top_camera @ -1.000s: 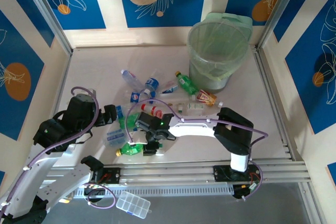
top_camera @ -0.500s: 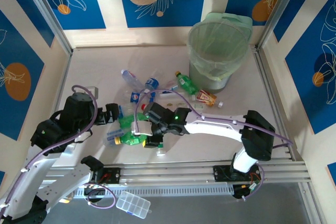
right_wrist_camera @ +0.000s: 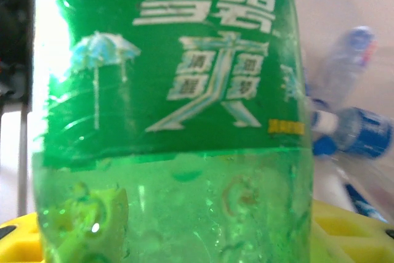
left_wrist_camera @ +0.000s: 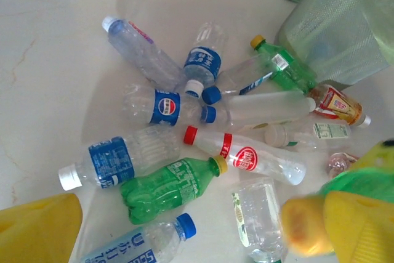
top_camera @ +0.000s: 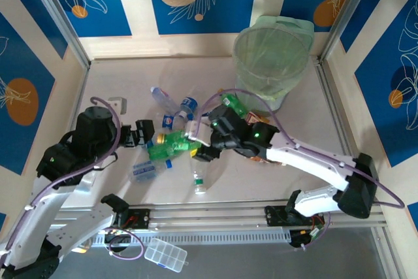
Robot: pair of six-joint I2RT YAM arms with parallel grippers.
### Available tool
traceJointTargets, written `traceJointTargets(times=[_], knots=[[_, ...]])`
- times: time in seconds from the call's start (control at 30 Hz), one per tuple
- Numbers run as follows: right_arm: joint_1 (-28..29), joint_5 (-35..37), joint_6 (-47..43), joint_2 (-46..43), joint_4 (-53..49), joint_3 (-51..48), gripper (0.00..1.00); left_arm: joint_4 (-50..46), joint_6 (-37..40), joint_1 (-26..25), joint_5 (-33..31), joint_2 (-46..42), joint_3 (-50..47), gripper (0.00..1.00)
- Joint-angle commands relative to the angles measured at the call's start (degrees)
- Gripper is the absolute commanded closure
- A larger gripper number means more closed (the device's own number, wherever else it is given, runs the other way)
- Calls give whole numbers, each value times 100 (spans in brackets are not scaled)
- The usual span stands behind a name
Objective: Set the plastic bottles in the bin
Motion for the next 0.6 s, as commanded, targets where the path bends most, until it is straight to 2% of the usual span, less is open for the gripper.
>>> traceJointTargets(times=[0.0, 0.27, 0.57], knots=[[-400, 41, 405, -414, -210, 350, 52, 215, 53, 62, 458, 271, -21, 0], [-1559, -130, 662, -496, -349, 1323, 52, 388, 59, 51, 1135, 1002, -508, 0], [-3196, 306, 1436, 761, -801, 3011, 52, 479, 230, 48, 1064, 1166, -586, 1]])
